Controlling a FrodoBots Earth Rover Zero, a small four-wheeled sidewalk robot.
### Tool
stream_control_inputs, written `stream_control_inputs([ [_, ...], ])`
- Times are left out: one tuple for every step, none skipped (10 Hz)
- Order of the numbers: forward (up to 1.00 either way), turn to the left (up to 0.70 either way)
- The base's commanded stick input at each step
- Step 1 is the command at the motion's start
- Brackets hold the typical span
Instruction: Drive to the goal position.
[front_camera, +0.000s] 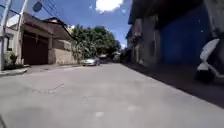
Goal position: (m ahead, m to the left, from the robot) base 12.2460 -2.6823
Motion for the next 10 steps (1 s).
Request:
stream_control_inputs([
  [1.0, 0.02],
  [1.0, 0.02],
  [1.0, 0.02],
  [1.0, 0.02],
  [1.0, 0.02],
  [1.0, 0.02],
  [1.0, 0.02],
  [1.0, 0.02],
  [1.0, 0.01],
  [1.0, 0.0],
])
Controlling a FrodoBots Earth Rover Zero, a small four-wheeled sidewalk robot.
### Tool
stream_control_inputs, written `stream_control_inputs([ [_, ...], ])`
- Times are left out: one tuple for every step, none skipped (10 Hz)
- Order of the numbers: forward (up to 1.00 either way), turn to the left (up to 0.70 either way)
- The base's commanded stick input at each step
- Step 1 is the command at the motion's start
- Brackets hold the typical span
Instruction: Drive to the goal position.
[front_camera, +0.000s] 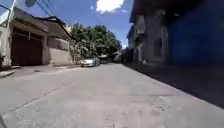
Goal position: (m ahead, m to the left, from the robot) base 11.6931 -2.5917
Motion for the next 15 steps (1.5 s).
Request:
stream_control_inputs([
  [1.0, 0.0],
  [1.0, 0.0],
  [1.0, 0.0],
  [1.0, 0.0],
  [1.0, 0.0],
  [1.0, 0.0],
  [1.0, 0.07],
  [1.0, 0.18],
  [1.0, 0.15],
  [1.0, 0.1],
  [1.0, 0.06],
  [1.0, 0.02],
  [1.0, 0.02],
  [1.0, 0.01],
  [1.0, 0.0],
])
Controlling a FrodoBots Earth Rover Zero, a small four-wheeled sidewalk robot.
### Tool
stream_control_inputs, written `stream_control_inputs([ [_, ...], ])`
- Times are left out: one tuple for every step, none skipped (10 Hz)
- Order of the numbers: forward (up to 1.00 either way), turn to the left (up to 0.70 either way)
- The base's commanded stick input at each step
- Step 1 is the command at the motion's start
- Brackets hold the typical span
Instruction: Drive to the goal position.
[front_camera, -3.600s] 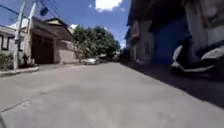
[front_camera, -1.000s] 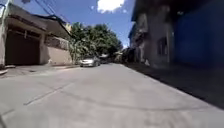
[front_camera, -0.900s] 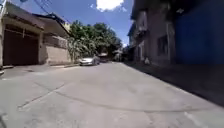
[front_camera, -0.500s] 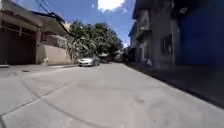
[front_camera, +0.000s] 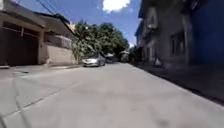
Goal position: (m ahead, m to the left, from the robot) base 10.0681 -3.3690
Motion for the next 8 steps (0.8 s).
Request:
stream_control_inputs([
  [1.0, 0.0],
  [1.0, 0.0],
  [1.0, 0.0],
  [1.0, 0.01],
  [1.0, 0.01],
  [1.0, 0.02],
  [1.0, 0.02],
  [1.0, 0.02],
])
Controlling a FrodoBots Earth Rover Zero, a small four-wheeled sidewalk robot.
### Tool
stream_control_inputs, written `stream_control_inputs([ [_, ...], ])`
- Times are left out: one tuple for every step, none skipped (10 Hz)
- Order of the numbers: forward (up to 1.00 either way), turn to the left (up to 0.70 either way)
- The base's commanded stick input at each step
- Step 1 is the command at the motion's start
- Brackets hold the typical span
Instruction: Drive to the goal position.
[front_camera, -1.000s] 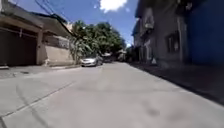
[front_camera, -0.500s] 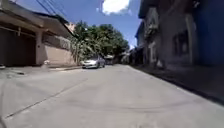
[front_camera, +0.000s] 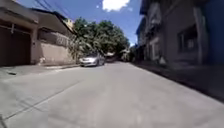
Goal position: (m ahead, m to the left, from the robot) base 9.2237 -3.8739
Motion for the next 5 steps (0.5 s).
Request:
stream_control_inputs([
  [1.0, 0.02],
  [1.0, 0.03],
  [1.0, 0.03],
  [1.0, 0.04],
  [1.0, 0.05],
])
